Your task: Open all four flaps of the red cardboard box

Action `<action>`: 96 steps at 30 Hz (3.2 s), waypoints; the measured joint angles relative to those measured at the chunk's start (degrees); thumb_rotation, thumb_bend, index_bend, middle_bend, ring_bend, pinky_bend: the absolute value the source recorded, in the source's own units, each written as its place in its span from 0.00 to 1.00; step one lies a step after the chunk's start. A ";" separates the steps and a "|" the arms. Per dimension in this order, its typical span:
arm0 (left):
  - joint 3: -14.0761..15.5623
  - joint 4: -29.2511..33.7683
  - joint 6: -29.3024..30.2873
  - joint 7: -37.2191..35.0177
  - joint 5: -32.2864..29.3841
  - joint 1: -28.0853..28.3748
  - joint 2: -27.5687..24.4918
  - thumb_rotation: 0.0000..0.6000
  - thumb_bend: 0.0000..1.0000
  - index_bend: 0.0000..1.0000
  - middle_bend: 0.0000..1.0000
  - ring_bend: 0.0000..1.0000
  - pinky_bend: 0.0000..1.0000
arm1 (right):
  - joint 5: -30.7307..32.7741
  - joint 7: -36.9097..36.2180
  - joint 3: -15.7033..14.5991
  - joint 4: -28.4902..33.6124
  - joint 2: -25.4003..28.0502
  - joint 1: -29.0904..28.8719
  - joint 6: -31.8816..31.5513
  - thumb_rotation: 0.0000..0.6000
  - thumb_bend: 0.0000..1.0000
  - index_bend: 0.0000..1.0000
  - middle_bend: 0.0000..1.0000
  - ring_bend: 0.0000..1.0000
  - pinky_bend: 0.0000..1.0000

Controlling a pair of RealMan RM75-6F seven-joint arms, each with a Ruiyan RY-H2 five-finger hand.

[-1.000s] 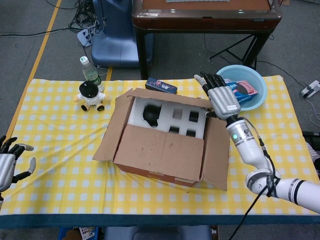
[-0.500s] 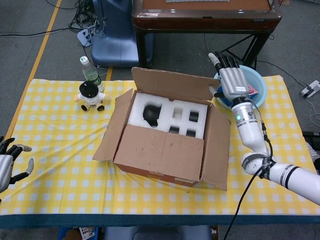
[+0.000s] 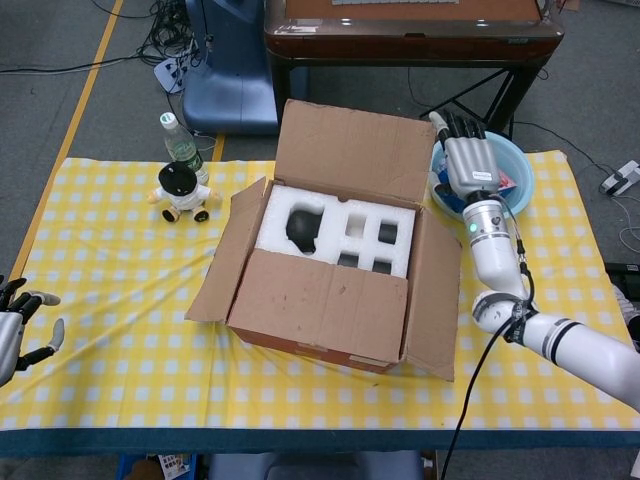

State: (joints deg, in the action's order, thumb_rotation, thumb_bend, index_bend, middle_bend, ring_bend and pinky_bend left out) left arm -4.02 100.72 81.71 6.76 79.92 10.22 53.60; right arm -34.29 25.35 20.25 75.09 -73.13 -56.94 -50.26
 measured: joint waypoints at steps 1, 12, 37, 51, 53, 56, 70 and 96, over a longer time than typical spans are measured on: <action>-0.03 0.09 -0.03 0.06 -0.03 -0.01 -0.03 0.41 0.48 0.44 0.34 0.14 0.00 | -0.76 -0.31 -0.08 1.21 0.68 0.37 -0.17 1.00 0.38 0.00 0.00 0.00 0.00; -0.04 1.93 -0.04 1.51 0.54 -0.15 -0.08 0.41 0.48 0.44 0.34 0.14 0.00 | -14.62 -9.23 -2.86 26.02 14.70 9.50 -0.86 1.00 0.65 0.13 0.20 0.11 0.06; 0.47 0.62 -0.04 -0.31 0.69 -1.46 0.10 0.41 0.48 0.46 0.34 0.14 0.00 | -17.45 -10.92 -10.11 34.30 16.11 7.74 8.62 1.00 1.00 0.30 0.23 0.11 0.06; 0.49 -0.70 -0.54 -1.64 1.16 -1.52 0.68 0.41 0.48 0.47 0.34 0.14 0.00 | -13.93 -2.98 -13.47 34.76 14.33 4.77 4.74 1.00 1.00 0.32 0.23 0.11 0.06; 0.51 -0.78 -0.70 -1.79 1.22 -1.48 0.73 0.41 0.48 0.47 0.34 0.14 0.00 | -13.70 -2.34 -13.84 34.82 14.11 4.52 4.40 1.00 1.00 0.32 0.23 0.11 0.06; 0.57 -0.86 -0.97 -2.44 1.38 -1.43 0.74 0.41 0.48 0.47 0.33 0.14 0.00 | -13.57 -1.84 -14.29 34.89 13.77 4.25 4.08 1.00 1.00 0.33 0.23 0.11 0.06; 0.48 -1.15 -1.64 -3.91 1.83 -1.15 0.46 0.41 0.48 0.47 0.33 0.14 0.00 | -15.04 -7.04 -13.74 36.49 15.00 5.48 4.22 1.00 1.00 0.35 0.22 0.11 0.06; 0.15 2.66 -2.79 -0.08 3.16 0.64 -0.21 0.41 0.48 0.47 0.32 0.14 0.00 | -46.33 -81.04 -6.59 39.68 26.98 21.97 9.58 1.00 1.00 0.35 0.22 0.11 0.06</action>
State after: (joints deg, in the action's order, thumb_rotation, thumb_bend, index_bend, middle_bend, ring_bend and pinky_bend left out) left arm -3.87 103.38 78.92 6.68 83.09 10.86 53.39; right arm -80.62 -55.70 13.66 114.76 -46.15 -34.97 -40.68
